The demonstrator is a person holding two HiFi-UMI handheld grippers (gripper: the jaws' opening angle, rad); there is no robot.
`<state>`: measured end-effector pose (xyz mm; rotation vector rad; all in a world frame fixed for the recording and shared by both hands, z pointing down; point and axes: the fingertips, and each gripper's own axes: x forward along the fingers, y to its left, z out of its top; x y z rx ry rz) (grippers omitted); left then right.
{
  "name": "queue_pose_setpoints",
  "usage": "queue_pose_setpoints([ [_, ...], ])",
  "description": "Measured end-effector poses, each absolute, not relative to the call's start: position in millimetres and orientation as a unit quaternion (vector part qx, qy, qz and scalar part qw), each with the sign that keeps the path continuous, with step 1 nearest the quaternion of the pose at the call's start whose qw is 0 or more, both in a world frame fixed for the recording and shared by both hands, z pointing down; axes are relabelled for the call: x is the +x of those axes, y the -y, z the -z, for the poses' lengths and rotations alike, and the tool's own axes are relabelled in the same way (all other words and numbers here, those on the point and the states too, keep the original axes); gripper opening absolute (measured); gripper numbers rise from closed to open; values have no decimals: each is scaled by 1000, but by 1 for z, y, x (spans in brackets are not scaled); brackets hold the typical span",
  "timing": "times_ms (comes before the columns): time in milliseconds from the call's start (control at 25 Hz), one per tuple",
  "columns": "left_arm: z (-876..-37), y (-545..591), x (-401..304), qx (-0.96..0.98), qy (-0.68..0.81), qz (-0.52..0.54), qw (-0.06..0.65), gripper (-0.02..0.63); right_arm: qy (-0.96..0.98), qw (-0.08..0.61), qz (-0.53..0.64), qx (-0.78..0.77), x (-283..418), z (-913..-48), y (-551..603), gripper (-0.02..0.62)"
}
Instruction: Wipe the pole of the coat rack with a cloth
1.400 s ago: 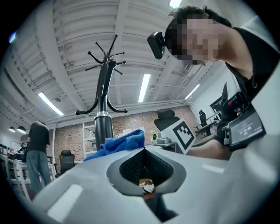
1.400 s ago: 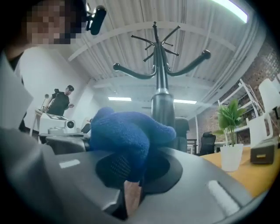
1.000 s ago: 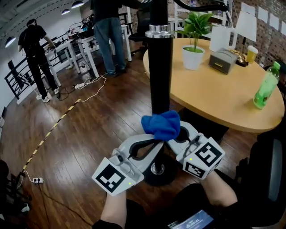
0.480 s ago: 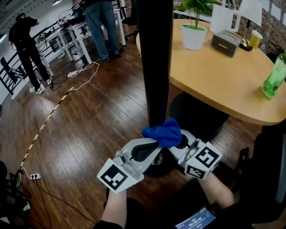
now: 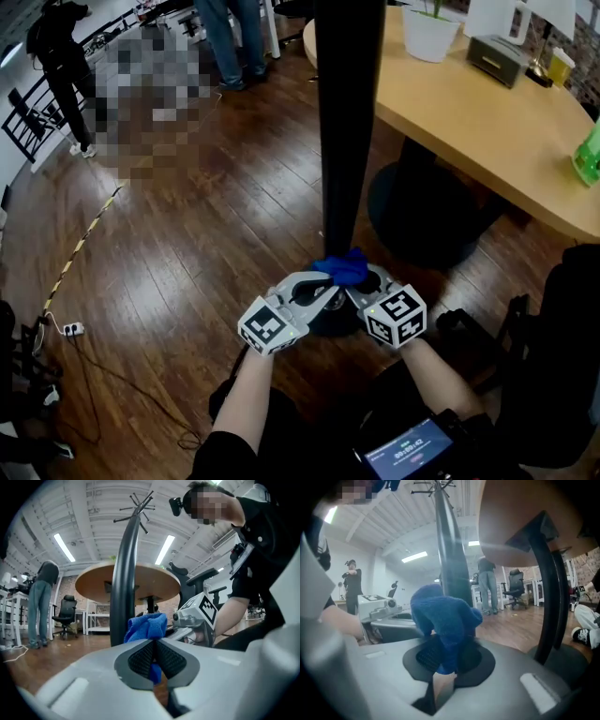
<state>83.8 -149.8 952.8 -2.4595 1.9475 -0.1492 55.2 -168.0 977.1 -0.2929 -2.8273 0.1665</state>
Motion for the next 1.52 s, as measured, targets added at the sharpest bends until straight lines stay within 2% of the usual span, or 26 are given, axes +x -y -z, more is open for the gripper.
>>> queue_pose_setpoints([
  [160, -1023, 158, 85, -791, -603, 72, -73, 5, 964, 235, -67, -100, 52, -1067, 158, 51],
  [440, -1123, 161, 81, -780, -590, 110, -177, 5, 931, 338, -97, -96, 51, -1173, 157, 51],
  [640, -1167, 155, 75, -752, -606, 122, -230, 5, 900, 422, -94, -56, 58, -1236, 166, 51],
  [720, -1168, 152, 75, -749, -610, 113, -234, 5, 898, 427, -95, -50, 59, -1238, 165, 51],
  [840, -1144, 155, 75, -755, -614, 94, -209, 5, 911, 394, -102, -70, 52, -1208, 158, 51],
  [1000, -1069, 163, 78, -770, -617, 66, -150, 5, 937, 318, -117, -90, 47, -1130, 155, 51],
  [1520, -705, 143, 67, -758, -647, -17, 83, 5, 991, 28, -23, -125, 46, -732, 152, 51],
])
